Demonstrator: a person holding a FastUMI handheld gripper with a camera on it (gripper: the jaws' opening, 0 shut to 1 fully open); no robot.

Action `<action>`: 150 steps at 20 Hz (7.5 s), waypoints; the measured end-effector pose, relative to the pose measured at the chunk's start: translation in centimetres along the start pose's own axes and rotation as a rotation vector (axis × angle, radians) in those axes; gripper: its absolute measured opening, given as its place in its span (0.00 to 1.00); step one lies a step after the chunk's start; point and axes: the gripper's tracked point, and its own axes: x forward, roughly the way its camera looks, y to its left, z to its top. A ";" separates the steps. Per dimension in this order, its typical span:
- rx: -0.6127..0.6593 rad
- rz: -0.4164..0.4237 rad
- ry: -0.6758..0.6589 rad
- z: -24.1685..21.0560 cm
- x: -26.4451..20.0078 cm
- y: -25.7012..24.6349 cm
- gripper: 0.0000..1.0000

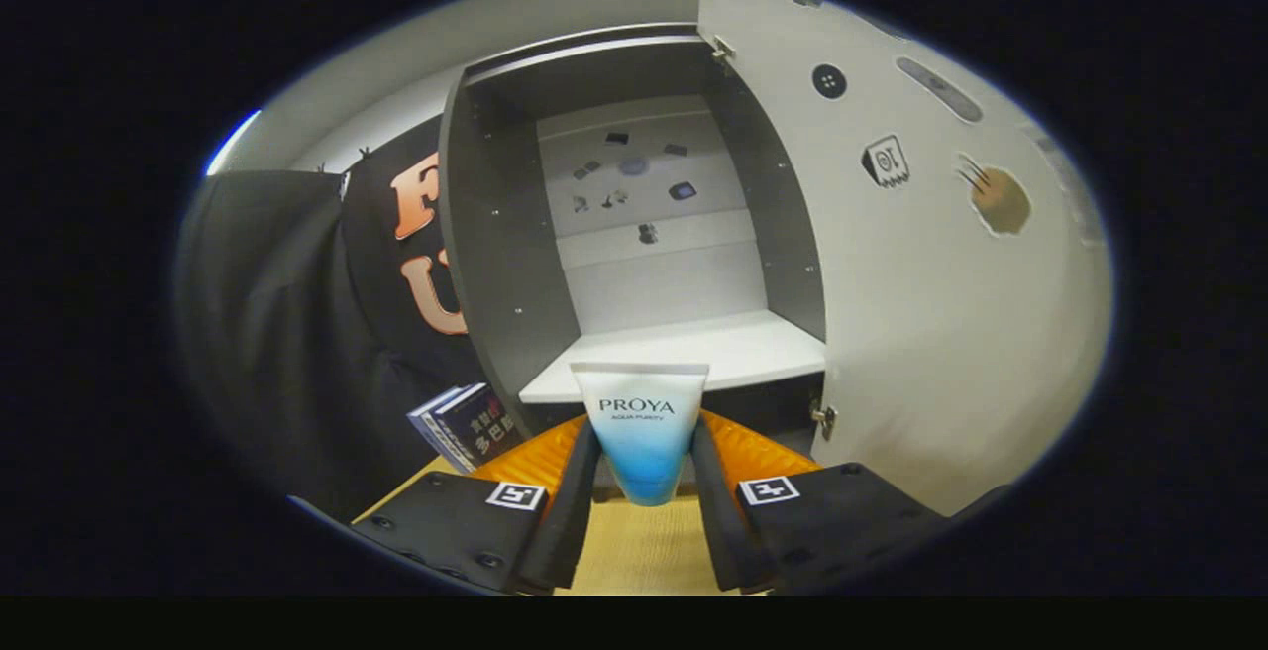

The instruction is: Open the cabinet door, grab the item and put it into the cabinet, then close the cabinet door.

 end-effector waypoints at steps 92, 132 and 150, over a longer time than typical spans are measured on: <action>-0.061 -0.309 -0.274 14.0 -25.9 -27.0 0.97; -0.109 0.099 -0.189 9.4 -12.4 1.0 0.95; -0.106 0.122 -0.116 6.0 -2.4 8.7 0.96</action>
